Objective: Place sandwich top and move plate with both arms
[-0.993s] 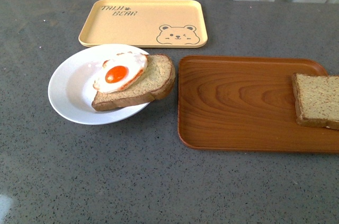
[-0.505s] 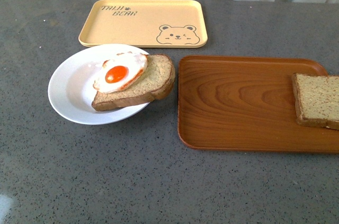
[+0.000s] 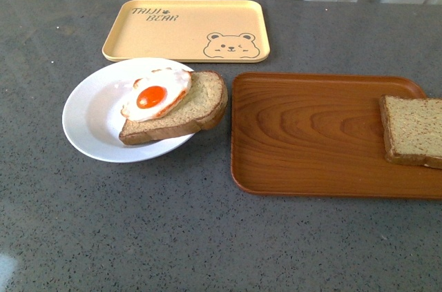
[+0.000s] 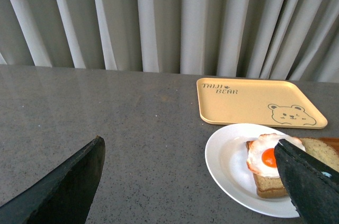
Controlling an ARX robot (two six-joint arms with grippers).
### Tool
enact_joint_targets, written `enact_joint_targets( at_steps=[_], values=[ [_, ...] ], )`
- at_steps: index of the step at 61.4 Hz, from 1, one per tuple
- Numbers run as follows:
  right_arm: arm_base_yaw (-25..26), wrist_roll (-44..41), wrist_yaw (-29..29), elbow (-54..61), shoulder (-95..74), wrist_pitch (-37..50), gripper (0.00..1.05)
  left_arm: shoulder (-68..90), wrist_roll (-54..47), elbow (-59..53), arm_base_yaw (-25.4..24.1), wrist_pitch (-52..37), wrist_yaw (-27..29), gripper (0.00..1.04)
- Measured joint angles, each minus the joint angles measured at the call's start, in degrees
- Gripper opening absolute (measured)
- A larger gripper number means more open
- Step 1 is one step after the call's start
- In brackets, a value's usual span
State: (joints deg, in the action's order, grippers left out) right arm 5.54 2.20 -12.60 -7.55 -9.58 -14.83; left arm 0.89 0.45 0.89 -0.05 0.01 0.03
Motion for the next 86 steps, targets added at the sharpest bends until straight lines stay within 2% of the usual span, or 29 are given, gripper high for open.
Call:
enact_joint_targets(
  at_steps=[2,4,10,15,22,39,59,86],
  values=[
    [4.61,0.00,-6.25,-4.00,-8.02,-6.73,0.96,0.00,0.00,0.00,0.00,0.00,-0.11,0.96],
    [8.07,-0.09,-9.97,-6.21,-13.53,-8.87,0.96,0.00,0.00,0.00,0.00,0.00,-0.11,0.96],
    [17.18,-1.84,-16.31,-11.02,-26.97,-5.14,0.96,0.00,0.00,0.00,0.00,0.00,-0.02,0.96],
    [22.69,-4.59,-17.35,-14.67,-37.07,1.27,0.96,0.00,0.00,0.00,0.00,0.00,0.00,0.96],
    [26.95,-7.13,-17.86,-18.69,-49.90,8.50,0.96,0.00,0.00,0.00,0.00,0.00,-0.02,0.96],
    [27.74,-10.62,-16.90,-24.85,-72.39,17.62,0.96,0.00,0.00,0.00,0.00,0.00,-0.02,0.96],
    [25.81,-3.23,-15.69,-31.61,-88.83,22.27,0.96,0.00,0.00,0.00,0.00,0.00,-0.02,0.96],
    [20.65,2.10,-13.53,-36.13,-98.09,25.66,0.96,0.00,0.00,0.00,0.00,0.00,-0.02,0.96]
  ],
)
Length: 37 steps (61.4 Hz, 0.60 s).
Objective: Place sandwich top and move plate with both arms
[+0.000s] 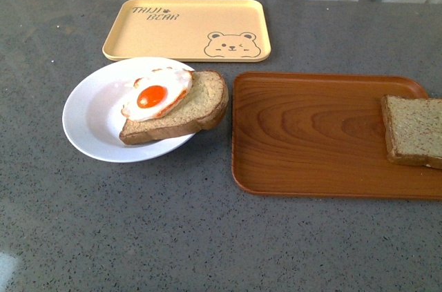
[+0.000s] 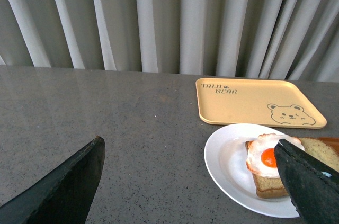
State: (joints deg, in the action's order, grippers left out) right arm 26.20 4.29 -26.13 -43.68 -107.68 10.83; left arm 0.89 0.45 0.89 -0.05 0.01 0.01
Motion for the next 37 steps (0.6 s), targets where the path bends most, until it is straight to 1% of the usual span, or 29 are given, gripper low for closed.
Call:
enact_joint_targets(
  at_steps=[8,9,14,18,20,29,31,35,37],
  values=[
    [-1.44,1.14,0.55,-0.46,-0.92,0.63,0.95,0.00,0.00,0.00,0.00,0.00,0.00,0.96],
    [-1.55,1.31,0.63,-0.48,-0.98,0.76,0.93,0.00,0.00,0.00,0.00,0.00,0.00,0.96],
    [-2.14,2.05,0.85,-0.57,-1.05,1.09,0.76,0.00,0.00,0.00,0.00,0.00,0.00,0.96],
    [-2.34,2.29,0.83,-0.59,-1.05,1.11,0.66,0.00,0.00,0.00,0.00,0.00,0.00,0.96],
    [-2.40,2.40,0.83,-0.61,-1.05,1.11,0.62,0.00,0.00,0.00,0.00,0.00,0.00,0.96],
    [-2.56,2.89,0.55,-0.61,-1.03,1.11,0.38,0.00,0.00,0.00,0.00,0.00,0.00,0.96],
    [-2.56,2.99,0.39,-0.61,-0.98,1.11,0.34,0.00,0.00,0.00,0.00,0.00,0.00,0.96],
    [-2.54,3.54,0.13,-0.59,-0.61,1.05,0.24,0.00,0.00,0.00,0.00,0.00,0.00,0.96],
    [-2.54,3.76,-0.28,-0.59,-0.15,0.92,0.18,0.00,0.00,0.00,0.00,0.00,0.00,0.96]
  ],
)
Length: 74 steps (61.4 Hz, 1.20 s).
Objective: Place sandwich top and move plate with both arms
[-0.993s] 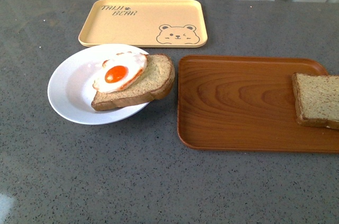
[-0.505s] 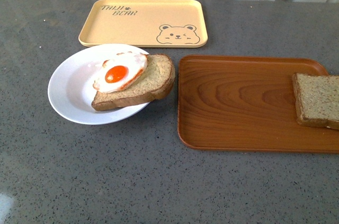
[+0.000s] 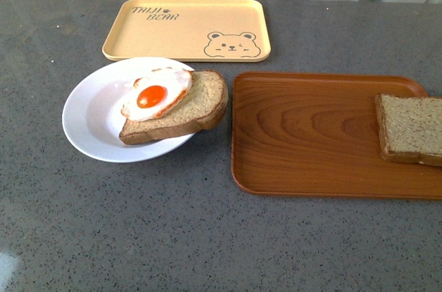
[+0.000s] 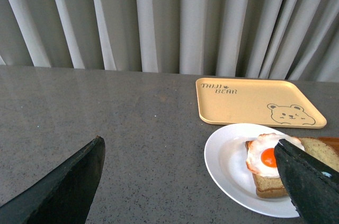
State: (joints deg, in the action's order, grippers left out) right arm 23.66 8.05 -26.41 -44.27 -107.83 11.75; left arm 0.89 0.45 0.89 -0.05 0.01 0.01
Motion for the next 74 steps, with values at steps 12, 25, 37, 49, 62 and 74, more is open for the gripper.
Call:
enact_joint_targets(
  at_steps=[12,25,37,49,62,74],
  values=[
    [-0.02,2.32,-2.69,0.02,5.62,-1.51,0.02,0.00,-0.02,0.00,0.00,0.00,0.00,0.96],
    [-4.90,9.29,-4.70,0.07,14.99,-1.64,0.02,0.00,0.00,0.00,0.00,0.00,0.00,0.96],
    [-19.67,19.08,-1.46,-1.49,18.29,4.85,0.02,0.00,0.00,0.00,0.00,0.00,0.00,0.96],
    [-33.40,25.53,5.33,-6.25,12.90,10.91,0.02,0.00,0.00,0.00,0.00,0.00,0.00,0.96],
    [-46.07,32.04,10.86,-8.92,4.83,14.36,0.02,0.00,0.00,0.00,0.00,0.00,0.00,0.96],
    [-50.75,37.24,14.67,-8.90,2.71,16.41,0.02,0.00,0.00,0.00,0.00,0.00,0.00,0.96]
  ],
)
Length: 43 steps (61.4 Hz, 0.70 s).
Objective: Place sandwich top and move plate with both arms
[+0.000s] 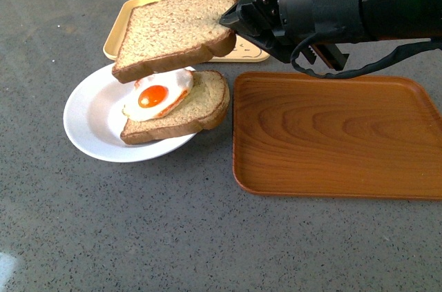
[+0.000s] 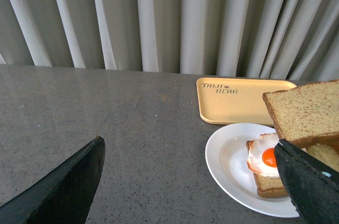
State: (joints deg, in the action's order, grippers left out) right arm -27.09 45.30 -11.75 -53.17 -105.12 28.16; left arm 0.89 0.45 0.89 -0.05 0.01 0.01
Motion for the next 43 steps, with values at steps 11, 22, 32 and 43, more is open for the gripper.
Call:
enact_joint_targets(
  at_steps=[11,22,32,43],
  values=[
    [-1.60,0.28,1.33,-0.57,-3.76,0.31,0.02,0.00,-0.02,0.00,0.00,0.00,0.00,0.96],
    [-2.86,0.48,1.60,-0.98,-5.40,0.22,0.02,0.00,0.00,0.00,0.00,0.00,0.00,0.96],
    [-3.50,0.48,1.97,-1.05,-6.49,0.00,0.02,0.00,0.00,0.00,0.00,0.00,0.00,0.96],
    [-3.54,0.44,2.12,-0.17,-6.60,0.74,0.16,0.00,0.00,0.00,0.00,0.00,0.00,0.96]
  ],
)
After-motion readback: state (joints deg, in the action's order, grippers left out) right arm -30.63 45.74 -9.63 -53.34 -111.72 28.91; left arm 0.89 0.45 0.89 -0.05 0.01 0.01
